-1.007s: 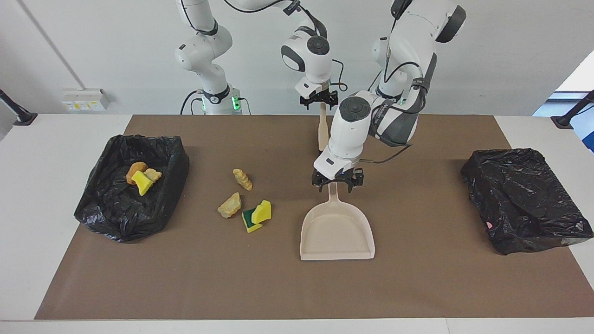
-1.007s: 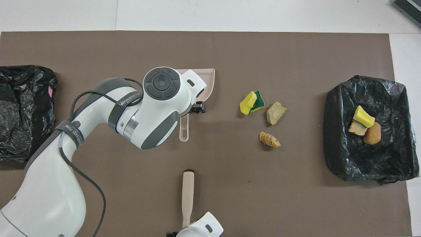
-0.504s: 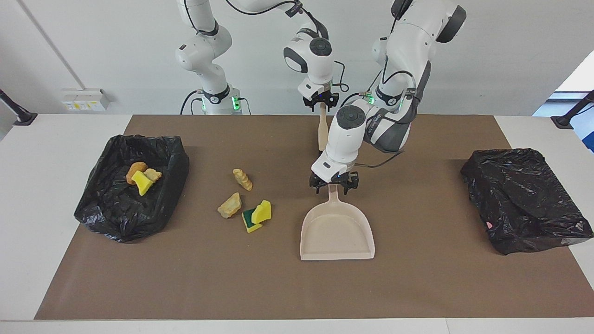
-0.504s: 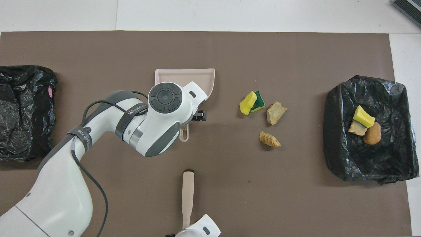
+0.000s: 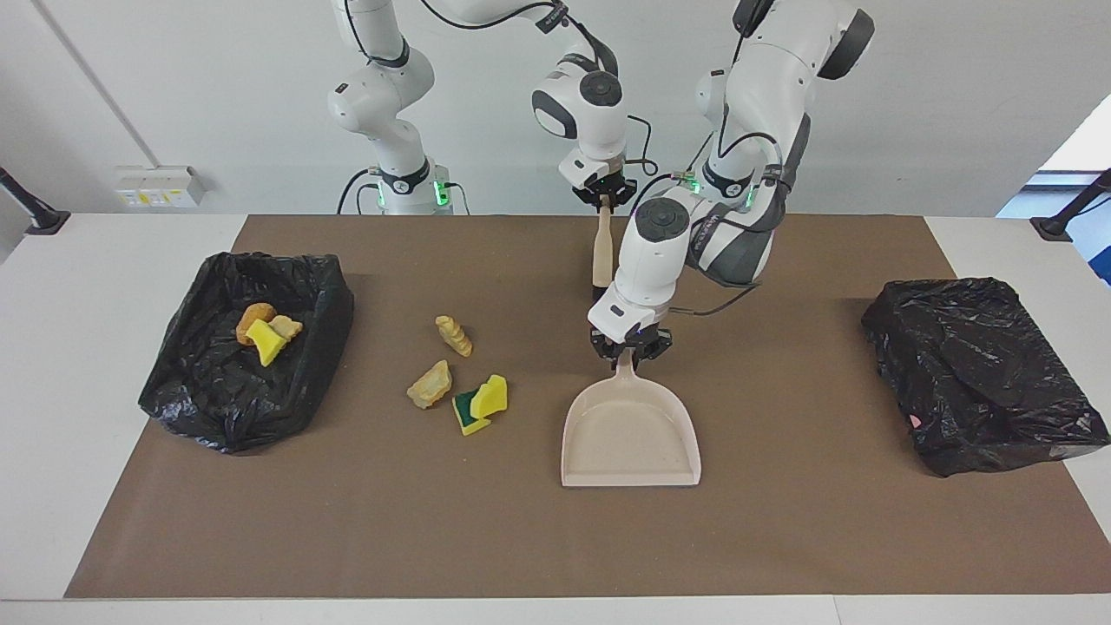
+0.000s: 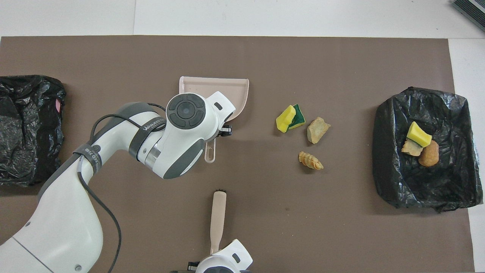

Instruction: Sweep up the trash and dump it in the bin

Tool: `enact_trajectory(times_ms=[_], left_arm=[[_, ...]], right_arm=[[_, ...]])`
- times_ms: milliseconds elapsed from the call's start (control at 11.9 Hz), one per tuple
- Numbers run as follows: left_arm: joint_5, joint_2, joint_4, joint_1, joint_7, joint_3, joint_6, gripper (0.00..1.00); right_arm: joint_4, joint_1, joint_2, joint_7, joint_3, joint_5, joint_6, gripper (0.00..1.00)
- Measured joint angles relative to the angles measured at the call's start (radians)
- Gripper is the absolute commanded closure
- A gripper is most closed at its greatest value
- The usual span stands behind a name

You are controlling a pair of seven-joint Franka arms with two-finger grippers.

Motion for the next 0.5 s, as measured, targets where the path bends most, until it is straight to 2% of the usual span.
enact_trajectory(times_ms=[252,504], left_arm=[[0.007,-0.017,0.001,0.019,0.193,0.0,-0.037,1.0],[0.007,-0.045,0.019,0.043,0.387,0.0,-0.106,1.0]], right_arm=[[0.026,-0.028,-0.018,0.0,-0.002,-0.032,-0.085,1.0],[0.032,-0.071,-0.093,0.0,-0.005,-0.121,-0.212,1.0]])
